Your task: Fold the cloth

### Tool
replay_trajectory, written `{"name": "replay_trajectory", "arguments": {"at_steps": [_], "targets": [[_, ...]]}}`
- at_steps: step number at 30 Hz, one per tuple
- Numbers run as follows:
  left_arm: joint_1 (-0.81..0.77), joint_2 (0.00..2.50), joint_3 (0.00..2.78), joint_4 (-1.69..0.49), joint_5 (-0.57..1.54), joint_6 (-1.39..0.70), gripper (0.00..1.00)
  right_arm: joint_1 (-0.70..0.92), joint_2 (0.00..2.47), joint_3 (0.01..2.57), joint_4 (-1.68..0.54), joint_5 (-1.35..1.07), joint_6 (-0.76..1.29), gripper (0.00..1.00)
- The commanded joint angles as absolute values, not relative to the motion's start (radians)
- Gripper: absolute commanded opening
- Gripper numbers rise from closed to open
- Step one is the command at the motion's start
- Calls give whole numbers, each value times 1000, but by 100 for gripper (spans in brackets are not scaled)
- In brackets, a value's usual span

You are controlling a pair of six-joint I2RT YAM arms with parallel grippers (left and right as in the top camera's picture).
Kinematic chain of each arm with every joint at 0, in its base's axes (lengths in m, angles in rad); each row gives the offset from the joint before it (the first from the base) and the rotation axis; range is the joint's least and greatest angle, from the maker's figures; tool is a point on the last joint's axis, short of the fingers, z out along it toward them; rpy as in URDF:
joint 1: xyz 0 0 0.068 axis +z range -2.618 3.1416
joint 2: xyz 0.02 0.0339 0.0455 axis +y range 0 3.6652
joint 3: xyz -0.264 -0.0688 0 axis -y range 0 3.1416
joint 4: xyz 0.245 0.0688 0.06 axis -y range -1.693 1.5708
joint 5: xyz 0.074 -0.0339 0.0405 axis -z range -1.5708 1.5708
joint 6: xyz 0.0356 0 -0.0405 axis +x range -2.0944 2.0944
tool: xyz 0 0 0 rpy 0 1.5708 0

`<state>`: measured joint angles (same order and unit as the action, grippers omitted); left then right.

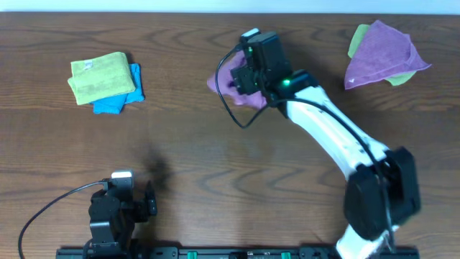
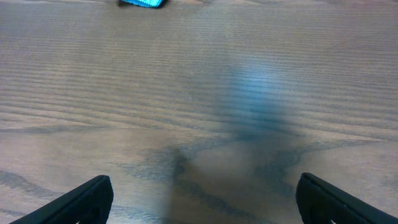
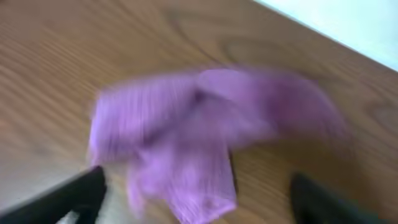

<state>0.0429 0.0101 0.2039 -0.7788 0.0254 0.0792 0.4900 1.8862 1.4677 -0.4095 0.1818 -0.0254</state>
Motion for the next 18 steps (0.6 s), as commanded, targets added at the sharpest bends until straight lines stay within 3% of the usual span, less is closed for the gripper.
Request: {"name": "replay_trajectory", "arguments": {"at_steps": [1, 9, 15, 18], "targets": [[39, 4, 180, -812, 19, 82, 95, 487, 1896, 1485, -415, 368, -69, 99], [39, 4, 180, -812, 19, 82, 96, 461, 1880, 1485, -488, 430, -67, 99], [39, 4, 180, -811, 19, 82, 95, 362, 1899, 1485, -407, 207, 19, 99], [39, 4, 180, -811, 19, 82, 95, 280, 1919, 1485, -311, 57, 112, 93]]}}
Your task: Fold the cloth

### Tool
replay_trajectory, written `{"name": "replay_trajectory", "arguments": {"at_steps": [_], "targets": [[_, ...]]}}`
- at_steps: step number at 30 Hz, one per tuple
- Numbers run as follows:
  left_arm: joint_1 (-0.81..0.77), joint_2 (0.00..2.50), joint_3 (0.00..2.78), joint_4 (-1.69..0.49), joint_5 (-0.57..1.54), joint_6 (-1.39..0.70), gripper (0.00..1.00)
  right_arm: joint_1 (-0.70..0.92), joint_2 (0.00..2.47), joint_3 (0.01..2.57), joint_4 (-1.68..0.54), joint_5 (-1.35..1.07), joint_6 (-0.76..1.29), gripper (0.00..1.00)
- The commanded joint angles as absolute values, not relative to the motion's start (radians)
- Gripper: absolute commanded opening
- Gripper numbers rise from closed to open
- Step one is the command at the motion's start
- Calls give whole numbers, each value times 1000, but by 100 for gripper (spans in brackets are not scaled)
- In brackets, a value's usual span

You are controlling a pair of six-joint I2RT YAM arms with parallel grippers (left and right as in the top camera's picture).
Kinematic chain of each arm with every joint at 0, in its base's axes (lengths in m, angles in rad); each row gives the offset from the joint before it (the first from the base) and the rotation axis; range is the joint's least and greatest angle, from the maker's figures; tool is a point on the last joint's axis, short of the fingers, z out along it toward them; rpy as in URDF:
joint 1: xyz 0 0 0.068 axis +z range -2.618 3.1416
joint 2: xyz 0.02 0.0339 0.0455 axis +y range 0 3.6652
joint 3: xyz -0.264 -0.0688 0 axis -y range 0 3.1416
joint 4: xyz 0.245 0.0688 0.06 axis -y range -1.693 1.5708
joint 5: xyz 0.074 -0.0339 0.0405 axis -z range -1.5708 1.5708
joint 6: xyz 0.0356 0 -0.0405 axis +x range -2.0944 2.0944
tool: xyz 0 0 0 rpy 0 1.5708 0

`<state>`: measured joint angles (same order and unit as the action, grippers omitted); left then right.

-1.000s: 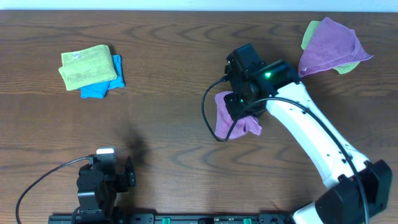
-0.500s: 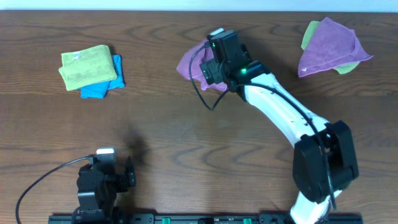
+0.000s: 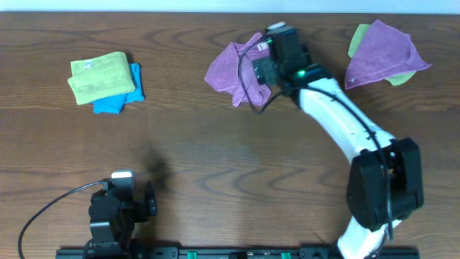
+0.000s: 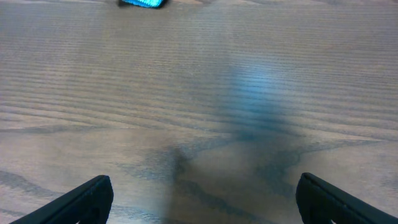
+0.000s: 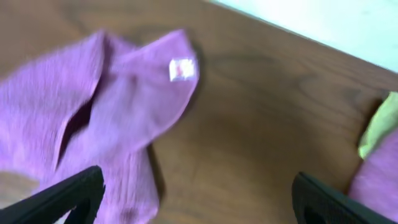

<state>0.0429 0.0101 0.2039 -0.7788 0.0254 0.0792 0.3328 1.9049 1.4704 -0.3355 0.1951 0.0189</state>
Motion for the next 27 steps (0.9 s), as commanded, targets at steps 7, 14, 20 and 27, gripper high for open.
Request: {"name": "replay_trajectory", "arguments": {"at_steps": [7, 14, 20, 27], "targets": [[39, 4, 180, -812, 19, 82, 95, 184, 2053, 1516, -155, -186, 281, 87], [39, 4, 180, -812, 19, 82, 95, 208, 2219, 1701, -194, -200, 284, 85], [39, 4, 180, -811, 19, 82, 96, 208, 2343, 1860, -252, -215, 284, 83], [39, 4, 180, -811, 19, 82, 95, 209, 2423, 1927, -269, -215, 284, 74]]}}
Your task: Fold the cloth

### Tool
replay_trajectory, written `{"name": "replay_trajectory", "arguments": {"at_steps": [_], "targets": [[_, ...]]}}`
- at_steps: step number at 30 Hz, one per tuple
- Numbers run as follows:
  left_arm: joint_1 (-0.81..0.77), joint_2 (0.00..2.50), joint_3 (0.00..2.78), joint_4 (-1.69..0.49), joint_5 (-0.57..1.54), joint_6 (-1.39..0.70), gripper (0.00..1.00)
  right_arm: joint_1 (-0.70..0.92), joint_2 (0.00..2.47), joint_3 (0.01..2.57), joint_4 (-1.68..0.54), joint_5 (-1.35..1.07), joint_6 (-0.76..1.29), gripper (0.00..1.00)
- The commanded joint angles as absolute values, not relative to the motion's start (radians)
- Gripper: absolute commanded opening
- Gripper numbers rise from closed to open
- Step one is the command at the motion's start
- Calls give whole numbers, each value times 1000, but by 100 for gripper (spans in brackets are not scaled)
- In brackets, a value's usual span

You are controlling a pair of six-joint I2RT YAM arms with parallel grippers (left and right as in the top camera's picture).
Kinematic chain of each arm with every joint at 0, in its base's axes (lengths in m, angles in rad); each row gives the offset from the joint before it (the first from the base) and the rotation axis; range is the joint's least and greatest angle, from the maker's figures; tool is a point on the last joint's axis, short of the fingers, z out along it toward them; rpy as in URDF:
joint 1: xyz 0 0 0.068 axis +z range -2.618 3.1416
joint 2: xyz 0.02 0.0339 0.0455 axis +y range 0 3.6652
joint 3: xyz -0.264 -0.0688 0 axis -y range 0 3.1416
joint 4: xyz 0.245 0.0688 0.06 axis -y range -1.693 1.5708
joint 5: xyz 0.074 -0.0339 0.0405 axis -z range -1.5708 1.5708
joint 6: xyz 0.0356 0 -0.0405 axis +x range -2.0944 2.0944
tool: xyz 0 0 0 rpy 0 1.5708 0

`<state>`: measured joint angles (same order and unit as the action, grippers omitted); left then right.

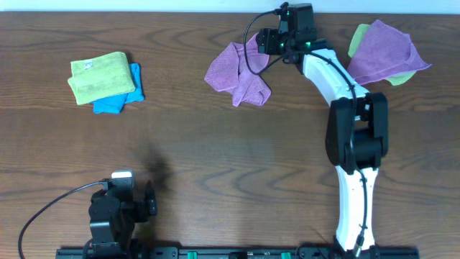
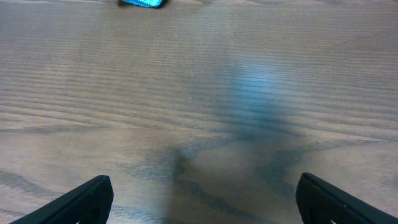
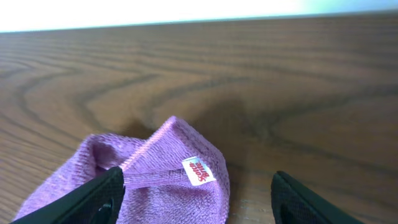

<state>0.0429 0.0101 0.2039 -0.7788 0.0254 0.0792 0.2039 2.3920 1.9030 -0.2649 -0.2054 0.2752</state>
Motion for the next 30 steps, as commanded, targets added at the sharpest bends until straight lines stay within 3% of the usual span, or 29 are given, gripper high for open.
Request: {"name": "replay_trajectory", "arguments": {"at_steps": [1, 9, 20, 30], "targets": [[39, 4, 180, -812, 19, 82, 95, 209, 2431, 1927, -268, -215, 284, 74], [39, 4, 180, -811, 19, 83, 95, 205, 2455, 1927, -250, -210, 284, 72], [39, 4, 180, -812, 19, 82, 95, 202, 2499, 1927, -240, -210, 284, 58], [39, 4, 180, -812, 19, 83, 95, 202, 2514, 1927, -224, -210, 284, 55]]}}
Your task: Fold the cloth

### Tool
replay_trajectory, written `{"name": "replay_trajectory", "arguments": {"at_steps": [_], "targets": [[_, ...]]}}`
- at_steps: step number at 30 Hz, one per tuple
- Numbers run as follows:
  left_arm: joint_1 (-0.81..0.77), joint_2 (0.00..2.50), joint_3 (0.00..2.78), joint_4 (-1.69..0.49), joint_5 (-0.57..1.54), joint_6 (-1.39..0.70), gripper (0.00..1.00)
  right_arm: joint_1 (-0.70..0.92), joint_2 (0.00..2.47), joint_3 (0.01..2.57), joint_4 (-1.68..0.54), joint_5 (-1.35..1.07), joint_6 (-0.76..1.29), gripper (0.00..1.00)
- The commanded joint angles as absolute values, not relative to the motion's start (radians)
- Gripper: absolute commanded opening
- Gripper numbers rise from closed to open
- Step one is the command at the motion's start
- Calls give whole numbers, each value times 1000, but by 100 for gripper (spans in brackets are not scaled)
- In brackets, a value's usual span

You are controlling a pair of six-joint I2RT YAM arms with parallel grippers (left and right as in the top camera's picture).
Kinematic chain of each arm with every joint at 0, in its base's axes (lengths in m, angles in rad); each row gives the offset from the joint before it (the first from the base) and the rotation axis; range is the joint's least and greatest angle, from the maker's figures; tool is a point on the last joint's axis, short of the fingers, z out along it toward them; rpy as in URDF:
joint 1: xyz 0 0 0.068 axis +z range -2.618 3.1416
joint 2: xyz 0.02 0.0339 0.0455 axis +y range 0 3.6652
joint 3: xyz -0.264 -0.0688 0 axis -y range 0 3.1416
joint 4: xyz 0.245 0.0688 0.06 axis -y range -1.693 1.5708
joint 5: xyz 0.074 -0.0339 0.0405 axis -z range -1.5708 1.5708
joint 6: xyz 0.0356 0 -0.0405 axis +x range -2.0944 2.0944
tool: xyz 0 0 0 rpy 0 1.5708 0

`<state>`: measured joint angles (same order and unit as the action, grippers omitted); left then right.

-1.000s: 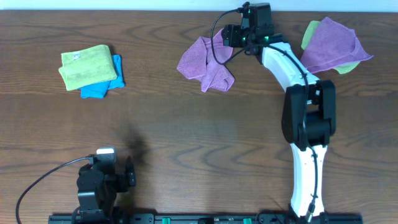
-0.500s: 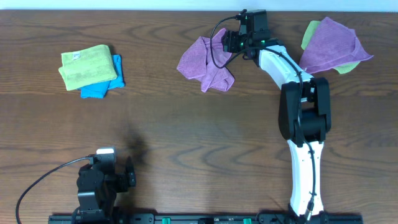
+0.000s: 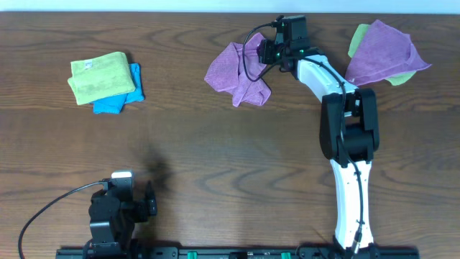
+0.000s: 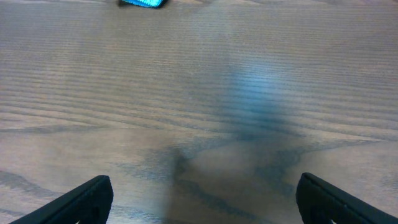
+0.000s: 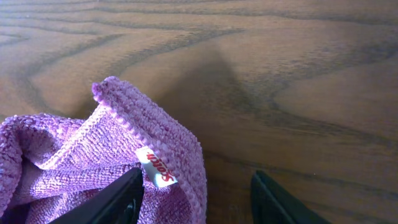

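Note:
A crumpled purple cloth [image 3: 231, 72] lies at the back middle of the table. Its upper right corner, with a white label [image 5: 156, 166], fills the lower left of the right wrist view. My right gripper [image 3: 267, 52] is low at that corner and open: one finger [image 5: 115, 200] rests beside the label on the cloth [image 5: 81, 162], the other [image 5: 280, 200] over bare wood. The labelled edge lies between them. My left gripper [image 4: 205, 202] stands open over bare table near the front left, far from the cloth.
A folded green cloth [image 3: 99, 76] lies on a blue one [image 3: 115, 103] at the back left. A purple cloth over a green one [image 3: 381, 52] sits at the back right. The table's back edge runs just behind my right gripper.
My right gripper has come lower and closer to the labelled corner, which now lies between its fingers; the fingers stand nearer each other. The left arm has not moved.
My right gripper was first right over the purple cloth. Then it stood just right of it, the cloth lying loose and crumpled. Then it was at the back edge facing the labelled corner, and now it straddles that corner.

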<state>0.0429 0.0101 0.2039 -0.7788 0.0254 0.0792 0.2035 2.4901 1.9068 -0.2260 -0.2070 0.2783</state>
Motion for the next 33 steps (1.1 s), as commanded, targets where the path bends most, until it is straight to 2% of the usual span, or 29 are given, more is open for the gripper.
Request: {"name": "replay_trajectory", "arguments": {"at_steps": [1, 3, 6, 12, 16, 33], "targets": [[39, 4, 180, -812, 19, 82, 96, 202, 2517, 1927, -221, -210, 284, 54], [39, 4, 180, -812, 19, 82, 95, 202, 2521, 1927, -220, -210, 285, 51], [39, 4, 180, -812, 19, 82, 95, 204, 2522, 1927, -220, -210, 284, 40], [39, 4, 180, -812, 19, 82, 95, 205, 2513, 1937, -244, -215, 274, 12], [39, 4, 180, -812, 19, 82, 95, 204, 2475, 1977, -329, -213, 216, 2], [39, 4, 180, -812, 19, 83, 95, 229, 2123, 2041, -974, -65, 88, 1]]}}
